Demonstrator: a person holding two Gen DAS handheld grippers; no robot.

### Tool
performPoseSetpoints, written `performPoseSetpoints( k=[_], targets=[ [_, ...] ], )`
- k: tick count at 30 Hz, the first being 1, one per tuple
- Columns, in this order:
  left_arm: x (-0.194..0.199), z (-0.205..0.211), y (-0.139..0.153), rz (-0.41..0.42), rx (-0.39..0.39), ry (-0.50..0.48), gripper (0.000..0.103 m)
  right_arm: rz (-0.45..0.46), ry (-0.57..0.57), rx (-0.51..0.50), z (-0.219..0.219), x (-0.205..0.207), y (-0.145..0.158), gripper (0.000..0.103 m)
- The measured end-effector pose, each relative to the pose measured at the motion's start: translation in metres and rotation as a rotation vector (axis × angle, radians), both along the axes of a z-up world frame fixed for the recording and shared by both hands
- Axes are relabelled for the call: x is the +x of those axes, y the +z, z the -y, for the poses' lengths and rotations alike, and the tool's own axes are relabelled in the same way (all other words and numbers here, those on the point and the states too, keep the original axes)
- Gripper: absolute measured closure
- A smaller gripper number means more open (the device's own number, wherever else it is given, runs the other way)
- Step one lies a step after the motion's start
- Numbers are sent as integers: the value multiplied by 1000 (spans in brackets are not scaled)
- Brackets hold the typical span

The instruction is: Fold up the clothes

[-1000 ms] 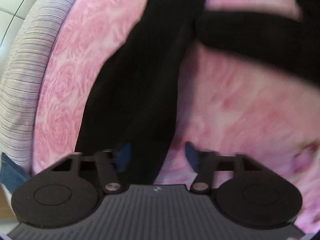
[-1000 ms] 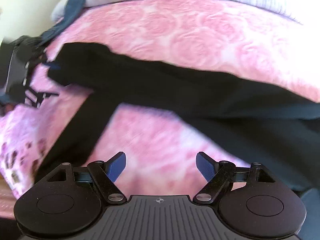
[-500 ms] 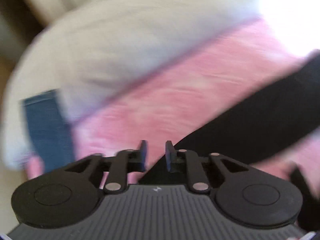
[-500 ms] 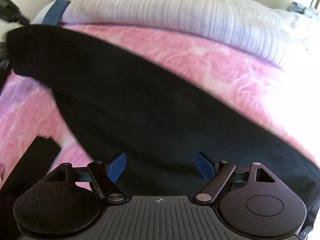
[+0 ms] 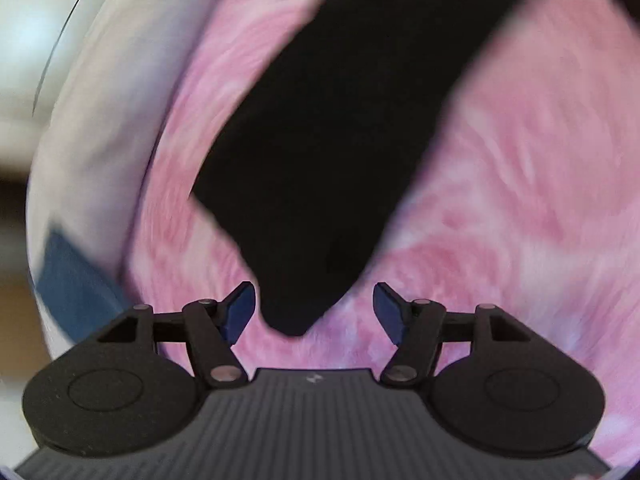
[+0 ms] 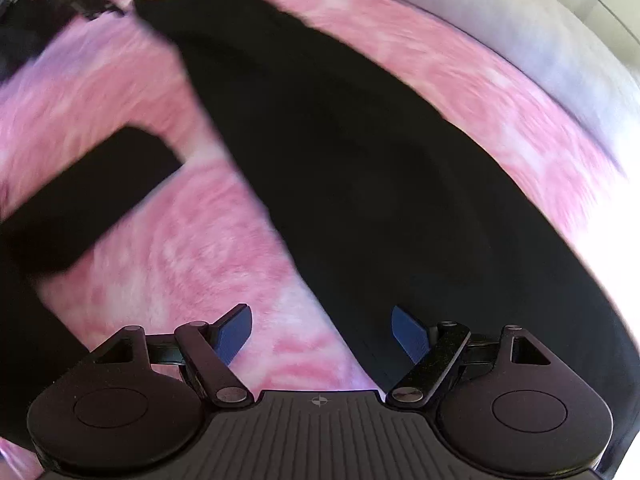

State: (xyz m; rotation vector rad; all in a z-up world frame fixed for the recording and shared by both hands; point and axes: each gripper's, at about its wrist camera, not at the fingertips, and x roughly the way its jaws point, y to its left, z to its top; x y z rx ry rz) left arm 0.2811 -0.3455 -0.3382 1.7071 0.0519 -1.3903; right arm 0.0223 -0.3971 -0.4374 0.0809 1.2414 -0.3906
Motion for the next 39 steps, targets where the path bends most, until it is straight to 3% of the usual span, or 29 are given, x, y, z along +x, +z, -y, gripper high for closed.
performPoseSetpoints(
  k=[3, 4, 5, 7, 8, 9, 10, 11, 15, 18, 21, 24, 26, 27, 29, 31, 34, 36, 39],
  targets=[
    [-5, -2, -20, 90, -29, -125, 49, -57, 90, -81, -6, 9, -20, 33],
    [-5, 4, -22, 99, -32, -138, 69, -79, 114, -108, -6, 11, -26, 43],
    [-3, 8, -24, 104, -24, -130, 99, -99, 137, -131, -6, 13, -31, 48],
    [0, 16, -17, 87, -16, -80, 100, -127, 183, -161, -6, 15, -40, 49],
    [3, 18, -7, 52, -19, -39, 100, -136, 206, -169, -5, 15, -43, 55],
    [4, 20, 3, 22, -21, -7, 100, -140, 221, -167, -4, 14, -43, 66],
    [4, 20, 13, 6, -19, 6, 100, -145, 230, -159, -5, 13, -42, 99],
    [3, 16, 26, -11, -11, 25, 100, -145, 240, -157, -5, 11, -37, 102],
    [-16, -23, 66, -42, 13, 61, 100, -101, 280, -151, -5, 1, 13, 102],
    [-30, -48, 62, -48, 52, 84, 100, -99, 322, -129, -18, -7, 32, 102],
    [-38, -67, 36, -49, 119, 103, 100, -113, 346, -94, -32, -10, 21, 102],
    [-37, -74, 9, -28, 146, 132, 92, -138, 342, -92, -45, -8, -7, 101],
    [-39, -78, 7, -11, 140, 167, 88, -178, 335, -104, -49, -5, -19, 96],
    [-39, -80, 8, -7, 136, 189, 86, -175, 320, -107, -53, -4, -18, 93],
    [-39, -83, 19, -24, 125, 261, 77, -125, 263, -85, -57, -6, -5, 65],
    [-37, -89, 31, -37, 117, 327, 72, -77, 179, -55, -63, -18, 12, 45],
    [-38, -105, 50, -62, 94, 407, 72, -49, 49, -11, -71, -41, 33, 44],
    [-47, -119, 67, -143, 70, 439, 71, -45, -46, 7, -77, -63, 44, 43],
    [-81, -141, 86, -289, 55, 386, 66, -61, -186, 30, -87, -101, 56, 43]
  ],
)
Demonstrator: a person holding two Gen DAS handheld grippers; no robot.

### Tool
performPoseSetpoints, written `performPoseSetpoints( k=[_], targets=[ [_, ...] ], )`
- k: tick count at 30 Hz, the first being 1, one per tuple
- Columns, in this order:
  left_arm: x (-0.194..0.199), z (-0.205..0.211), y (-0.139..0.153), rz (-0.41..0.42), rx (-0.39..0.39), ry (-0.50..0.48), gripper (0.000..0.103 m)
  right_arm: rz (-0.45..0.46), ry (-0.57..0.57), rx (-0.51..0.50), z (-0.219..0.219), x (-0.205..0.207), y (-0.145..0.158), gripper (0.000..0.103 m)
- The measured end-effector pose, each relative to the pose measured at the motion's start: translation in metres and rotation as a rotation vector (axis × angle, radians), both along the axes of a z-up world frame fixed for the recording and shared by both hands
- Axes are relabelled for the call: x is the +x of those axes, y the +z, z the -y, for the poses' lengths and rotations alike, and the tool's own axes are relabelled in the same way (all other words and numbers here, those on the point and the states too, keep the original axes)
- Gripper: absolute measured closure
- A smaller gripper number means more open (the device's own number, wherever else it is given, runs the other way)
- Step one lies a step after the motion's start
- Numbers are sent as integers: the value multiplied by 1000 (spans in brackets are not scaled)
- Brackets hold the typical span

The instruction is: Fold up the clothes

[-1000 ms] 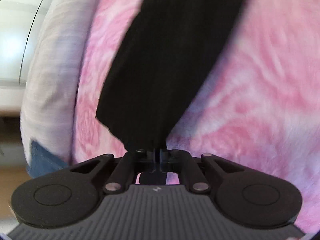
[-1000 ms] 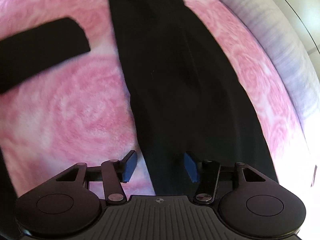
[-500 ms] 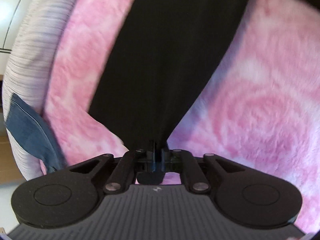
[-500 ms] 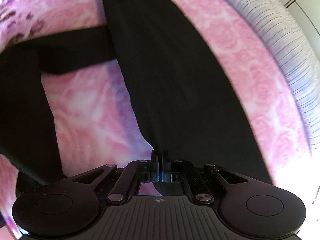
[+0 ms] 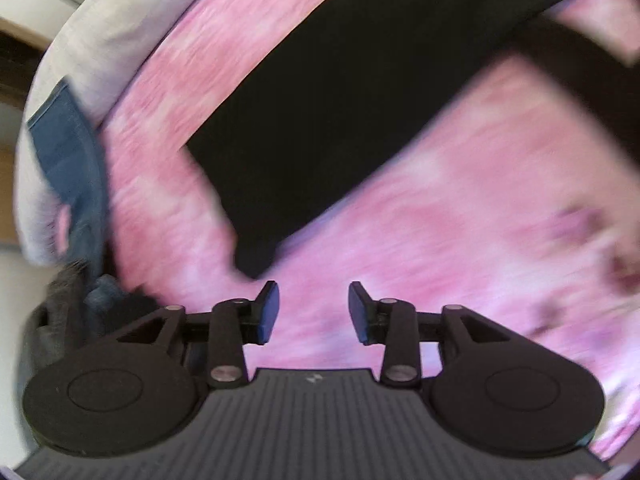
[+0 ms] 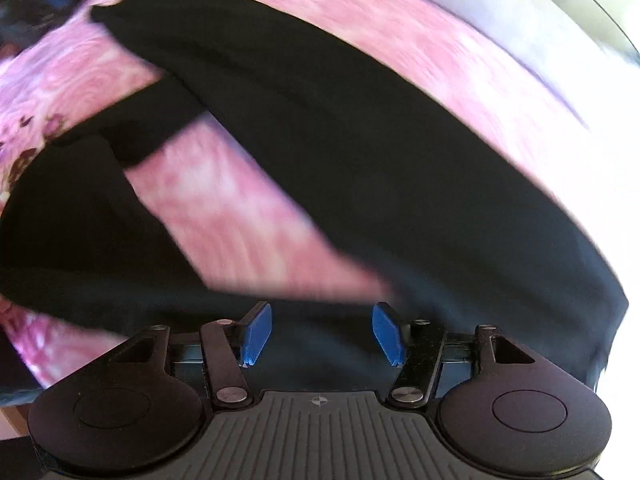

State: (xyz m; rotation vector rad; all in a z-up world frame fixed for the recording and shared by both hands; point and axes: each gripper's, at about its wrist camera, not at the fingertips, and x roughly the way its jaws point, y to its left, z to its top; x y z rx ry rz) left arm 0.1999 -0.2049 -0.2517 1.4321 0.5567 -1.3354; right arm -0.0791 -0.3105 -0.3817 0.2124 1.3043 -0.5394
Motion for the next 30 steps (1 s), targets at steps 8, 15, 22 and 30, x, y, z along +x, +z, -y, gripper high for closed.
performPoseSetpoints(
  k=[8, 15, 22, 30],
  targets=[
    [-149, -55, -18, -18, -68, -757, 48, 16, -85, 65, -15, -65, 13, 43],
    [-212, -51, -66, 79, 42, -1198, 68, 90, 20, 92, -30, -82, 8, 42],
    [-205, -35, -7, -60, 292, -786, 94, 169, 44, 132, -45, -95, 5, 42],
    [-115, -51, 59, -507, 534, -183, 99, 259, 33, 197, -82, -73, 6, 42]
  ],
)
